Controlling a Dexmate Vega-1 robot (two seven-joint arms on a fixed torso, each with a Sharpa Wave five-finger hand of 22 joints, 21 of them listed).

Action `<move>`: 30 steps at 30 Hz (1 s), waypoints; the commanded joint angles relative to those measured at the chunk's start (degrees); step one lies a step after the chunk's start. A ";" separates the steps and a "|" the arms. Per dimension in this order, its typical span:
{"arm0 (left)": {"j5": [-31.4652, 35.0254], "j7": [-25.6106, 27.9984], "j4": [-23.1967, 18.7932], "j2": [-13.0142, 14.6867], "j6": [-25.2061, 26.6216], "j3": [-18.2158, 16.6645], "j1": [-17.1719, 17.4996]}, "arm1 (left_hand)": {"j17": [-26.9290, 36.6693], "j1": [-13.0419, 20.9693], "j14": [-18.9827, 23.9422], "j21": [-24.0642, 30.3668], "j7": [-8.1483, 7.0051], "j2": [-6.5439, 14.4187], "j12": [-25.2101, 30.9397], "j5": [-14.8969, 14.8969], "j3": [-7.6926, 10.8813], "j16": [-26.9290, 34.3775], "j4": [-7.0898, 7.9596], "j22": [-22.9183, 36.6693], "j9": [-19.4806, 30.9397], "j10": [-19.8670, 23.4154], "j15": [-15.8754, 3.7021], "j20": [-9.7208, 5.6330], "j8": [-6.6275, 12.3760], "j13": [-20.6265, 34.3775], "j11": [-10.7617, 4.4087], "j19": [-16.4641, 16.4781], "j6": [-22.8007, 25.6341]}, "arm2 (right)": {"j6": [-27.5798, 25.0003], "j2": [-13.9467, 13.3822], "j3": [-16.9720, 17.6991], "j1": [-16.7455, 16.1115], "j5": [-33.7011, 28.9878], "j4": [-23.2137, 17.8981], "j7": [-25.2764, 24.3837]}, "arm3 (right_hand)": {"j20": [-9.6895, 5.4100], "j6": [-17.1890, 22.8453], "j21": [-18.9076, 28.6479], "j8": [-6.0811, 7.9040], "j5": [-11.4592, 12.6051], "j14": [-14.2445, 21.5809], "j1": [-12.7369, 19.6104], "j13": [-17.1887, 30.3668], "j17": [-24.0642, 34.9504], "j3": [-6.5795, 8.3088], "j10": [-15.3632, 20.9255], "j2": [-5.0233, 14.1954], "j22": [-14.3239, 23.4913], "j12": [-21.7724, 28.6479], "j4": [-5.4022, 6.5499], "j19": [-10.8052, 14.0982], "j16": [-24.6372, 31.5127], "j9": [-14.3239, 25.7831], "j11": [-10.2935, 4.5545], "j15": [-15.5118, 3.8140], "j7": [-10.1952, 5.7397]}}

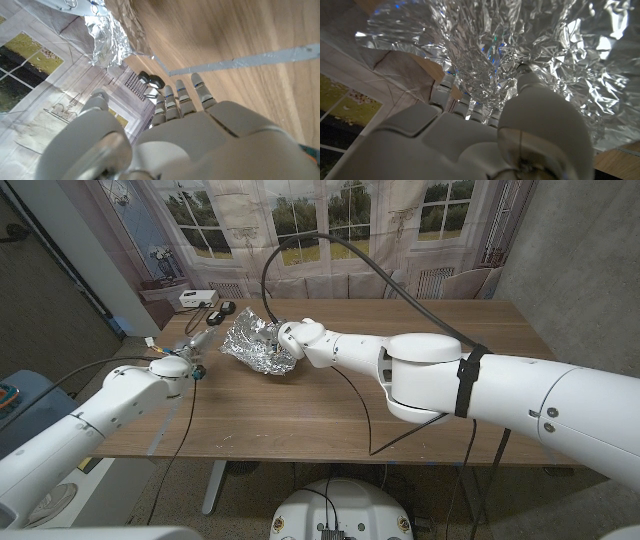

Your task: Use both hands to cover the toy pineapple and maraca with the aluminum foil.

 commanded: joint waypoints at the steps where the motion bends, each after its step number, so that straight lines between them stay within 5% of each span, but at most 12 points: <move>1: 40.74 8.44 -3.93 6.03 -7.81 8.68 0.04 | -3.44 6.02 1.11 -1.96 -5.98 1.64 -0.48 0.18 2.44 0.37 -3.66 -0.17 0.08 2.08 -3.28 -4.05 1.21 -1.43 -2.82 1.14 5.28 | 0.04 0.12 0.14 -0.10 0.30 -0.04 0.23 | -0.04 0.55 0.19 0.26 0.39 0.56 0.00 0.09 0.30 -0.28 0.30 0.17 0.14 0.19 0.13 0.65 0.26 0.05 0.20 -0.09 -0.12; 5: 44.36 3.95 -1.55 6.74 -12.62 8.55 -0.97 | -6.90 13.07 0.43 -4.08 -7.30 6.62 -0.77 0.21 5.96 -0.01 -4.96 -0.27 0.23 4.33 -4.77 -7.43 1.77 -3.31 -4.04 1.97 9.49 | 0.30 -0.11 0.01 0.06 0.80 -0.04 0.59 | -0.21 0.77 0.09 0.29 0.42 0.53 -0.15 0.10 0.36 -0.35 0.40 0.30 0.14 0.19 0.28 0.56 0.25 0.05 0.26 -0.11 -0.11; 6: 45.73 2.97 -1.49 6.76 -12.39 8.79 -1.39 | -9.21 17.58 1.94 -4.74 -7.79 8.45 -0.45 0.15 7.67 0.31 -5.44 -0.30 0.29 7.10 -6.50 -8.79 2.07 -4.64 -4.18 3.93 12.22 | 0.36 -0.15 -0.08 0.13 0.96 -0.04 0.69 | -0.28 0.88 0.05 0.31 0.43 0.54 -0.19 0.11 0.38 -0.36 0.41 0.37 0.14 0.18 0.33 0.54 0.26 0.05 0.27 -0.10 -0.11; 8: 50.16 1.64 -1.78 6.42 -9.81 10.09 -2.68 | -11.26 24.33 3.31 -5.51 -8.54 10.23 -0.55 0.44 10.04 0.36 -5.90 -0.30 0.37 9.41 -7.70 -9.14 2.29 -6.37 -5.35 5.71 15.31 | 0.45 -0.23 -0.01 0.20 1.35 -0.04 0.87 | -0.44 1.15 -0.01 0.37 0.44 0.58 -0.26 0.11 0.42 -0.40 0.57 0.48 0.13 0.21 0.41 0.54 0.27 0.05 0.33 -0.07 -0.10; 12: 57.05 -3.82 -2.70 6.09 -5.01 12.72 -5.45 | -12.14 29.92 4.82 -6.00 -11.12 9.64 -0.58 0.41 10.72 0.33 -5.97 -0.31 0.47 11.79 -10.49 -12.03 1.82 -8.04 -8.69 7.77 16.76 | 0.67 -0.27 0.03 0.34 1.61 -0.04 1.26 | -0.70 1.90 -0.09 0.57 0.48 0.83 -0.38 0.13 0.46 -0.54 1.11 0.56 0.13 0.36 0.52 0.68 0.35 0.07 0.37 -0.05 -0.06; 15: 61.80 -8.78 -3.37 5.72 -0.44 14.89 -7.55 | -12.35 31.53 4.98 -6.29 -12.13 8.61 -1.04 0.33 10.40 0.06 -5.98 -0.31 0.47 11.49 -11.36 -12.52 1.01 -8.60 -9.18 8.07 15.67 | 0.92 -0.34 0.19 0.41 1.86 -0.04 1.50 | -0.89 2.45 -0.09 0.71 0.53 1.10 -0.47 0.14 0.47 -0.72 1.24 0.40 0.13 0.36 0.53 0.94 0.41 0.07 0.38 -0.07 -0.07; 20: 65.18 -15.78 -2.60 4.89 3.01 16.60 -10.02 | -12.31 31.34 4.69 -7.22 -12.63 5.88 -1.99 -0.17 7.51 -0.34 -4.72 -0.26 0.43 10.44 -11.87 -12.07 -0.60 -9.64 -9.28 8.03 13.34 | 1.17 -0.54 0.34 0.48 2.09 -0.04 1.76 | -1.18 3.16 -0.08 0.86 0.69 1.45 -0.43 0.16 0.51 -0.80 2.13 0.39 0.12 0.64 0.51 1.42 0.46 0.08 -0.02 -0.19 -0.09; 24: 62.50 -21.38 -1.15 4.56 1.74 15.86 -11.08 | -12.17 26.00 3.93 -8.91 -12.15 1.68 -2.78 -0.60 1.48 -0.53 -2.68 -0.27 0.25 9.16 -10.81 -12.48 -1.78 -10.86 -8.83 8.77 11.06 | 1.32 -0.67 0.46 0.52 2.24 -0.04 1.81 | -1.19 3.55 -0.08 0.95 0.81 1.68 -0.42 0.18 0.54 -0.82 2.47 0.36 0.12 0.73 0.50 1.64 0.48 0.09 -0.11 -0.28 -0.10; 26: 60.32 -23.84 -0.01 4.42 0.12 15.23 -11.52 | -12.02 23.21 2.46 -10.26 -10.61 1.15 -3.45 -0.17 -0.69 -0.78 -1.61 -0.24 0.16 6.98 -9.11 -10.73 -2.61 -11.30 -7.87 8.15 7.78 | 1.37 -0.70 0.46 0.57 2.25 -0.04 1.85 | -1.24 3.78 -0.11 1.00 0.88 1.85 -0.43 0.18 0.57 -0.82 2.71 0.39 0.12 0.80 0.52 1.69 0.52 0.09 -0.09 -0.36 -0.09; 30: 57.60 -28.90 1.38 4.40 -0.87 14.98 -12.88 | -12.06 20.12 0.01 -12.28 -9.87 -0.52 -3.93 0.58 -3.23 -1.17 -0.90 -0.18 0.08 3.97 -6.94 -7.09 -2.73 -11.71 -7.05 6.56 4.89 | 1.33 -0.78 0.49 0.63 2.28 -0.04 1.65 | -1.29 4.16 -0.18 1.08 1.00 1.93 -0.52 0.20 0.63 -0.85 2.95 0.44 0.11 0.86 0.60 1.78 0.49 0.09 -0.42 -0.46 -0.11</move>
